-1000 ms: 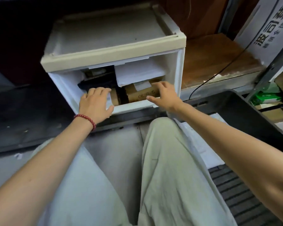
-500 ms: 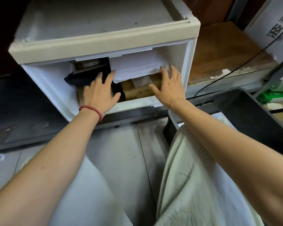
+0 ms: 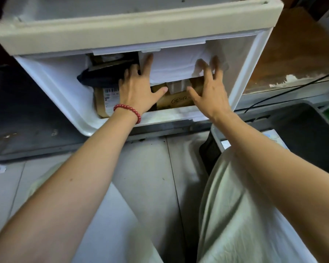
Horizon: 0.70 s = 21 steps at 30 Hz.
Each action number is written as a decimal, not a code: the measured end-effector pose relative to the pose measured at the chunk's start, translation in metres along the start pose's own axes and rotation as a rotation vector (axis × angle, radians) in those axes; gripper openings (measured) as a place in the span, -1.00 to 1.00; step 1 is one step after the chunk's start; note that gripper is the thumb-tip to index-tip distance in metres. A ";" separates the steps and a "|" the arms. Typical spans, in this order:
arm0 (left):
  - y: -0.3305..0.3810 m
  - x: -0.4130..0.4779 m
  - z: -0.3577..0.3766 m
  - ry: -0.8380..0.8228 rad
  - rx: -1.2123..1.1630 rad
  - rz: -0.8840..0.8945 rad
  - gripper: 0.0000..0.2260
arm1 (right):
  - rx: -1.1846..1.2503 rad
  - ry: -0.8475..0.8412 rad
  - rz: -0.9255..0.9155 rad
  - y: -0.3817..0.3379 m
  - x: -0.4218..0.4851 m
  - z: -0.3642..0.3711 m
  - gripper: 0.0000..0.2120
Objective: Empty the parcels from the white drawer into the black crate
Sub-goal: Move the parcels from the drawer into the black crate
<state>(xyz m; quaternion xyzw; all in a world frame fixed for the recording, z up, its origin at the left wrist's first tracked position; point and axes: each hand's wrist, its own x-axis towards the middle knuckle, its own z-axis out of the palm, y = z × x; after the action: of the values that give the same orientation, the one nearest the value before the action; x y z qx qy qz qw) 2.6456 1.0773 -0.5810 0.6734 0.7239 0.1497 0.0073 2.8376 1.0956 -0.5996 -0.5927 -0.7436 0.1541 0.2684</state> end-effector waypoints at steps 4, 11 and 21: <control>-0.003 -0.002 0.004 -0.032 -0.082 0.003 -0.19 | -0.015 0.001 -0.015 -0.007 -0.006 0.000 -0.30; -0.003 -0.005 0.006 0.051 -0.303 -0.051 -0.12 | 0.052 -0.038 -0.025 -0.014 -0.032 -0.002 -0.21; -0.008 -0.048 0.001 0.076 -0.415 -0.055 -0.18 | 0.309 0.080 0.253 -0.020 -0.035 -0.003 -0.11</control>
<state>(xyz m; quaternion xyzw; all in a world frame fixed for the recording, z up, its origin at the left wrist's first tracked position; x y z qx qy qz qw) 2.6421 1.0305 -0.5928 0.6312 0.6954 0.3208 0.1226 2.8293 1.0569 -0.5936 -0.6386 -0.6196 0.2753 0.3639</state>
